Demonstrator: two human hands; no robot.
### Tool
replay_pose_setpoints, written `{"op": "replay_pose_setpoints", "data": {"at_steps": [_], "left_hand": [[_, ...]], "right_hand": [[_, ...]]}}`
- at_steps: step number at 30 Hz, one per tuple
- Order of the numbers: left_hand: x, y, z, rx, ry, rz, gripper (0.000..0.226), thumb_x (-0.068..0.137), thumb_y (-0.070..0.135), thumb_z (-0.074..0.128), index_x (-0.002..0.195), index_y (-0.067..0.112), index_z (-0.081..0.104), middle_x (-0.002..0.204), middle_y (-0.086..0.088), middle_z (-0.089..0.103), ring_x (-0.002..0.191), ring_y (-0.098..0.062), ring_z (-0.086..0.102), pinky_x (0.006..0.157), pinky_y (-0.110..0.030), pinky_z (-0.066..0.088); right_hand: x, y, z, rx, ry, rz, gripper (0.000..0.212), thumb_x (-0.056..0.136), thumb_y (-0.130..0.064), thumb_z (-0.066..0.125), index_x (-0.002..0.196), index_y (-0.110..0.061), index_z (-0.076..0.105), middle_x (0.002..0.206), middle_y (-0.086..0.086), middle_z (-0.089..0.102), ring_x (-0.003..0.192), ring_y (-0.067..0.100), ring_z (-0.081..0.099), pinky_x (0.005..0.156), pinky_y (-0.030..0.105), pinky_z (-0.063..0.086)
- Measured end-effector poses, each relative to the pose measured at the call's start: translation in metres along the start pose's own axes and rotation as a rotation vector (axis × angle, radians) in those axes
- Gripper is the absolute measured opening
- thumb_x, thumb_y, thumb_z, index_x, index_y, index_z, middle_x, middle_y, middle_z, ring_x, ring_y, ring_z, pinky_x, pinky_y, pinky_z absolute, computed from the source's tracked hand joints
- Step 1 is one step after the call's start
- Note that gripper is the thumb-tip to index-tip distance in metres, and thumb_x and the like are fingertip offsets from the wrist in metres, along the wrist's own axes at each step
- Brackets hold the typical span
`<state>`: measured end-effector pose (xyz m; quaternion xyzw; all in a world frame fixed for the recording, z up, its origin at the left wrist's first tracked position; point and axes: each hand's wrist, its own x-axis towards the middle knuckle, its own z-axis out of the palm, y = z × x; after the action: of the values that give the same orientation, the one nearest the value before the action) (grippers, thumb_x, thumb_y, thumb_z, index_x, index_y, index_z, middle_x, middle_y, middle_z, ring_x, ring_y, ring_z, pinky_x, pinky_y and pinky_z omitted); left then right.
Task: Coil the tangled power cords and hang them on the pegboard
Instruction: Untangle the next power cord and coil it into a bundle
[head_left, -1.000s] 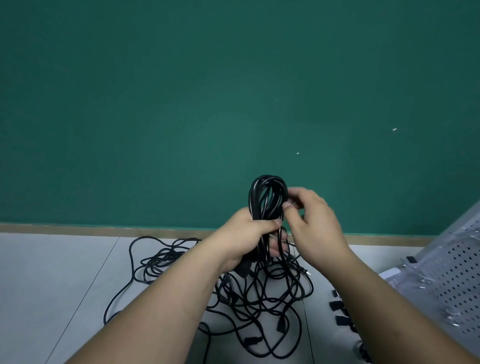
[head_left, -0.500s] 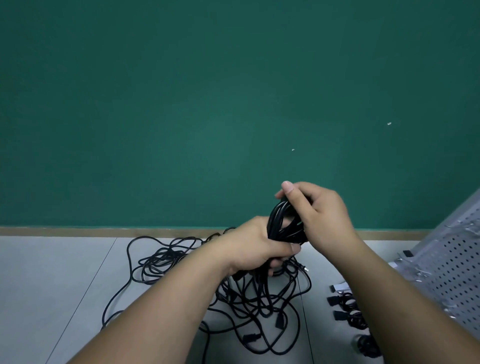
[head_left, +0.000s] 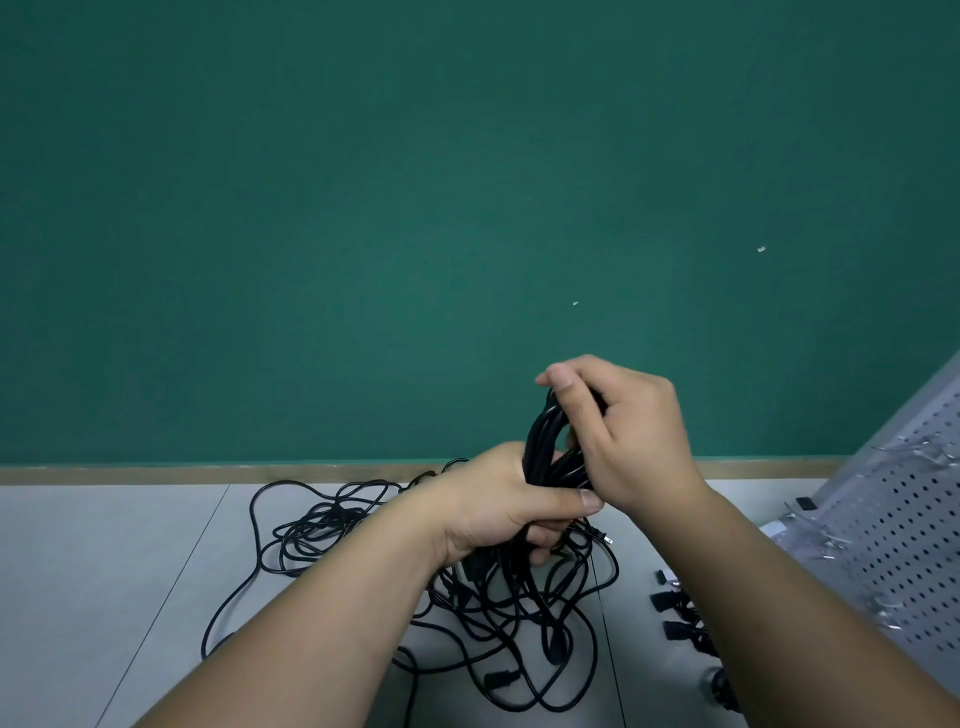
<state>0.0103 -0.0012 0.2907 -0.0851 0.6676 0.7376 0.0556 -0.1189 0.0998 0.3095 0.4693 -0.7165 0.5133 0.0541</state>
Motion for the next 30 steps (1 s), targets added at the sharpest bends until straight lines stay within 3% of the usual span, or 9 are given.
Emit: {"op": "replay_pose_setpoints", "data": {"at_steps": [3, 6, 10, 15, 19, 22, 25, 27, 30], "left_hand": [[-0.004, 0.0, -0.001, 0.043, 0.04, -0.01, 0.016, 0.1, 0.011, 0.072, 0.106, 0.011, 0.056, 0.073, -0.006, 0.037, 0.057, -0.014, 0.039, 0.059, -0.033, 0.049], [-0.008, 0.001, -0.001, 0.048, 0.037, 0.027, 0.011, 0.1, 0.005, 0.069, 0.103, 0.008, 0.059, 0.077, -0.009, 0.044, 0.059, -0.015, 0.042, 0.062, -0.033, 0.05], [-0.005, 0.0, 0.003, 0.127, 0.112, 0.032, 0.012, 0.097, 0.0, 0.069, 0.093, 0.005, 0.058, 0.073, -0.006, 0.051, 0.063, -0.017, 0.05, 0.067, -0.032, 0.052], [0.011, -0.012, -0.002, 0.637, 0.39, 0.044, 0.02, 0.09, 0.025, 0.079, 0.09, 0.024, 0.059, 0.075, 0.016, 0.062, 0.071, -0.007, 0.057, 0.071, -0.032, 0.05], [0.011, -0.014, -0.002, 0.427, 0.321, -0.031, 0.019, 0.1, 0.022, 0.069, 0.09, 0.018, 0.054, 0.072, -0.002, 0.064, 0.066, -0.026, 0.071, 0.066, -0.038, 0.059], [0.008, -0.012, -0.002, 0.298, 0.249, -0.021, 0.017, 0.105, 0.013, 0.061, 0.091, 0.013, 0.052, 0.068, -0.011, 0.055, 0.058, -0.023, 0.059, 0.061, -0.032, 0.054], [0.014, -0.016, -0.002, 0.153, 0.387, 0.047, 0.013, 0.106, 0.009, 0.057, 0.095, 0.014, 0.052, 0.07, -0.005, 0.045, 0.057, -0.016, 0.047, 0.06, -0.037, 0.055], [0.018, -0.012, -0.008, 0.01, 0.507, 0.124, 0.006, 0.107, 0.007, 0.056, 0.102, 0.011, 0.058, 0.07, -0.001, 0.048, 0.058, -0.015, 0.045, 0.059, -0.036, 0.054], [0.017, -0.005, -0.028, -0.024, 0.683, 0.194, 0.014, 0.106, 0.012, 0.058, 0.093, 0.015, 0.059, 0.067, 0.002, 0.052, 0.058, -0.014, 0.047, 0.061, -0.035, 0.049]], "right_hand": [[0.001, 0.003, 0.005, -0.236, 0.065, -0.11, 0.056, 0.11, -0.061, 0.033, 0.07, -0.025, 0.05, 0.069, -0.008, 0.047, 0.061, 0.019, 0.049, 0.057, 0.039, 0.044], [0.003, 0.001, 0.01, -0.205, 0.124, -0.127, 0.056, 0.112, -0.052, 0.034, 0.063, -0.025, 0.033, 0.06, -0.005, 0.034, 0.054, 0.023, 0.038, 0.052, 0.04, 0.035], [0.006, 0.012, 0.013, -0.217, 0.117, -0.014, 0.061, 0.111, -0.046, 0.035, 0.057, -0.018, 0.031, 0.054, -0.001, 0.033, 0.052, 0.026, 0.037, 0.052, 0.044, 0.034], [0.009, 0.02, 0.017, -0.311, 0.111, 0.157, 0.063, 0.111, -0.038, 0.042, 0.054, -0.02, 0.023, 0.051, -0.003, 0.026, 0.049, 0.02, 0.029, 0.054, 0.042, 0.025], [0.007, 0.028, 0.02, -0.194, 0.089, 0.232, 0.064, 0.111, -0.042, 0.04, 0.054, -0.012, 0.038, 0.051, 0.002, 0.035, 0.052, 0.024, 0.034, 0.056, 0.043, 0.03], [0.008, 0.032, 0.019, 0.016, 0.045, 0.315, 0.057, 0.112, -0.046, 0.046, 0.07, -0.014, 0.068, 0.061, -0.002, 0.061, 0.062, 0.016, 0.055, 0.068, 0.037, 0.045], [0.007, 0.032, 0.022, 0.242, -0.061, 0.407, 0.045, 0.11, -0.057, 0.04, 0.103, -0.027, 0.074, 0.098, -0.011, 0.076, 0.097, 0.009, 0.071, 0.092, 0.036, 0.056], [0.002, 0.029, 0.021, 0.395, -0.221, 0.521, 0.052, 0.11, -0.062, 0.032, 0.12, -0.028, 0.07, 0.111, -0.008, 0.078, 0.109, 0.015, 0.073, 0.098, 0.044, 0.059], [-0.009, 0.021, 0.02, 0.474, -0.569, 0.633, 0.066, 0.108, -0.064, 0.024, 0.123, -0.021, 0.073, 0.108, 0.002, 0.082, 0.103, 0.023, 0.078, 0.104, 0.043, 0.056]]}}
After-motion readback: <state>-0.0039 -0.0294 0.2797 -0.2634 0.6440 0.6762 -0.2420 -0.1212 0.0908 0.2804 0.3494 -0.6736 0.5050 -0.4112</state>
